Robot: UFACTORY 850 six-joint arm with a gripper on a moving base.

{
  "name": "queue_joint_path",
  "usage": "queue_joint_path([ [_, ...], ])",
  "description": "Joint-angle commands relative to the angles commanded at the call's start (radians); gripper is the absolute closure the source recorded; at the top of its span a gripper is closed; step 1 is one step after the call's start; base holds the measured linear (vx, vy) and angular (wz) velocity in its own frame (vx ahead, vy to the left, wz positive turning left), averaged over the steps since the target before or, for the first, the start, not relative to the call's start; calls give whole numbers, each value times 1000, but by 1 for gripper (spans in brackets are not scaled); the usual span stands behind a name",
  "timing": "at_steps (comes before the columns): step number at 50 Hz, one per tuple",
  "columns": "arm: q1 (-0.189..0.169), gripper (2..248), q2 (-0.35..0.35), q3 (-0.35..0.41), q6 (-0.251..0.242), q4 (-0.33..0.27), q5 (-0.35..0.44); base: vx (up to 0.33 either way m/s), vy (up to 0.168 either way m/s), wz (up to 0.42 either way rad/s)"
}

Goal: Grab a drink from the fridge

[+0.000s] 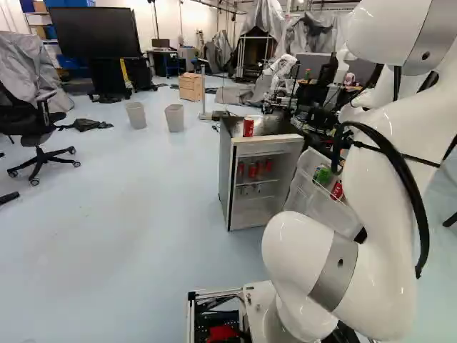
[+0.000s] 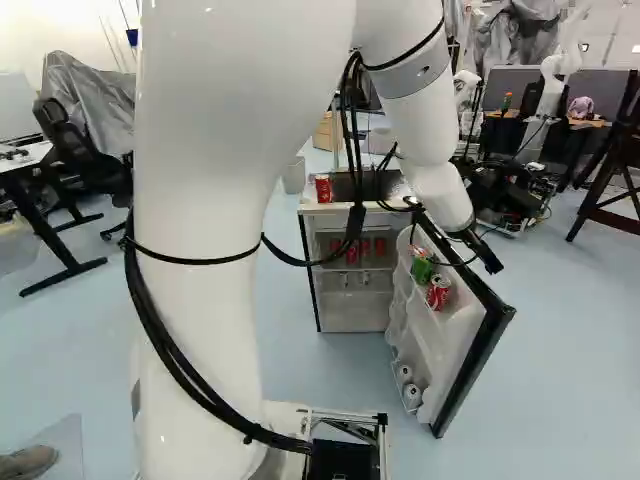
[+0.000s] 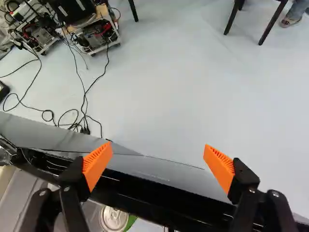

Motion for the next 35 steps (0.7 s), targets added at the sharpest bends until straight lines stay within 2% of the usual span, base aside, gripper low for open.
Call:
queue_joint_path([
  [35, 0, 3, 0, 0, 0, 0, -116, 0, 0, 0],
])
